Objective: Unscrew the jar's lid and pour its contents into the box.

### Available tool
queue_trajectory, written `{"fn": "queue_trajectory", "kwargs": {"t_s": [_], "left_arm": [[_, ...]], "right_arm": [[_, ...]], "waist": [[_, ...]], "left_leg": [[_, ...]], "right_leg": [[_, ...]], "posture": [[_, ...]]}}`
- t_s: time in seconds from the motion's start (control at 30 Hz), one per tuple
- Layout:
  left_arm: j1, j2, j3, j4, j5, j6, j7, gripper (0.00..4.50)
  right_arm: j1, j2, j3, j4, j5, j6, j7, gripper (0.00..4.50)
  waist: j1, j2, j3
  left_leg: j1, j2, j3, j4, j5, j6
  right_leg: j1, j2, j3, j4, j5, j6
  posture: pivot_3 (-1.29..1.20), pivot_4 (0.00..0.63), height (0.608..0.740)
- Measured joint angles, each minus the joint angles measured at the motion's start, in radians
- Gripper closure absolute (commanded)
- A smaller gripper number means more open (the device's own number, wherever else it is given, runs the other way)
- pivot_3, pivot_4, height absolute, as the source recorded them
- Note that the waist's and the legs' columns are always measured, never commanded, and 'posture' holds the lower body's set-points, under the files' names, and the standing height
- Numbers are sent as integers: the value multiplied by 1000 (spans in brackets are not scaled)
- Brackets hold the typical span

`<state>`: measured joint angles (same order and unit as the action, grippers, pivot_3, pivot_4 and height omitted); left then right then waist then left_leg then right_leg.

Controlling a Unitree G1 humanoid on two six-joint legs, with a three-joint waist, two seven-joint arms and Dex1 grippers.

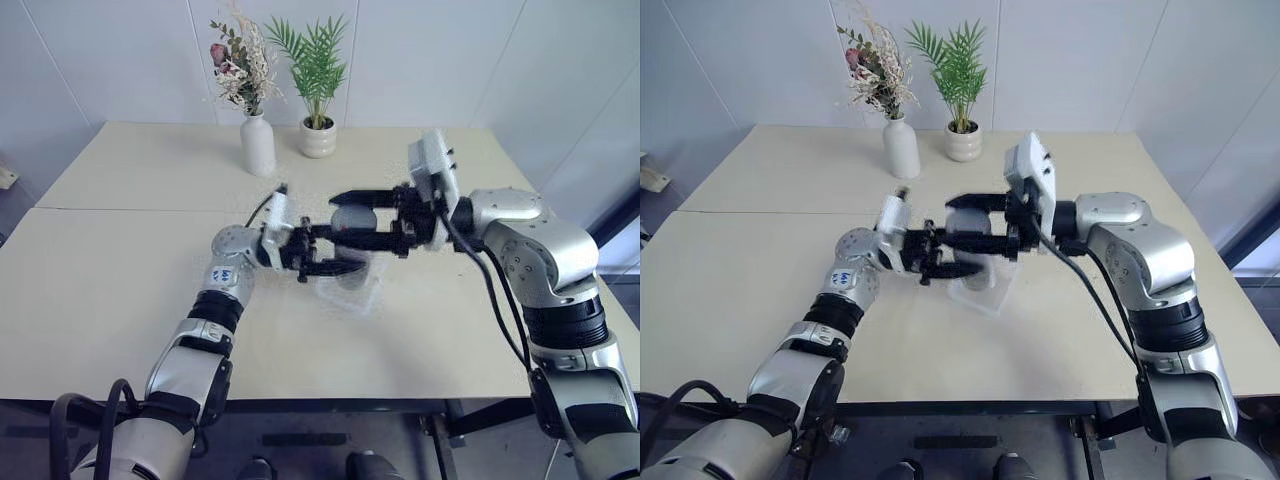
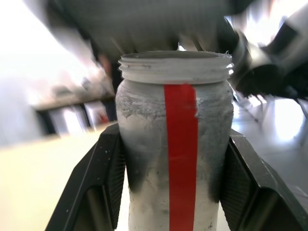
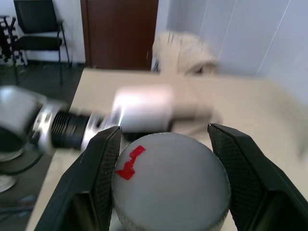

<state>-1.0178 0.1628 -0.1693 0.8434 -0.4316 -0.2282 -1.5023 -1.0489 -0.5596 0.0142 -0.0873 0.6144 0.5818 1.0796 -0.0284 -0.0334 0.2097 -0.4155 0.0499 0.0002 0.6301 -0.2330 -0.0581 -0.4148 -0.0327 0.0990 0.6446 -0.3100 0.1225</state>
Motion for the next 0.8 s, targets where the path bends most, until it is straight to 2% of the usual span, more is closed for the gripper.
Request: {"fn": "queue_trajectory", "kwargs": {"t_s": [0.3, 0.47, 0.67, 0.8], "left_arm": [[2, 5, -33, 12, -5, -1, 0, 2223], [-2, 1, 13, 21, -5, -2, 0, 2223], [-72, 41, 115, -18, -33, 33, 1, 2223], [-73, 49, 133, -32, -33, 54, 1, 2223]], "right_arm": [[-4, 22, 4, 48, -6, -44, 46, 1935], [-6, 14, 2, 50, -15, -55, 40, 1935], [4, -60, -64, 32, -35, -54, -26, 1935], [46, -95, -87, 5, -37, -45, -65, 1935]], "waist": [[-7, 1, 0], [-4, 1, 0], [0, 1, 0], [-1, 1, 0]], "left_leg": [[-1, 1, 0, 0, 0, 0], [-3, 1, 0, 1, 0, 0], [-7, 1, 0, 1, 0, 0], [-7, 1, 0, 1, 0, 0]], "right_leg": [[-2, 1, 0, 2, 0, 0], [-4, 1, 0, 2, 0, 0], [-8, 1, 0, 3, 0, 0], [-8, 1, 1, 3, 0, 0]], "posture": [[0, 150, 740], [0, 150, 740], [0, 150, 740], [0, 150, 740]]}}
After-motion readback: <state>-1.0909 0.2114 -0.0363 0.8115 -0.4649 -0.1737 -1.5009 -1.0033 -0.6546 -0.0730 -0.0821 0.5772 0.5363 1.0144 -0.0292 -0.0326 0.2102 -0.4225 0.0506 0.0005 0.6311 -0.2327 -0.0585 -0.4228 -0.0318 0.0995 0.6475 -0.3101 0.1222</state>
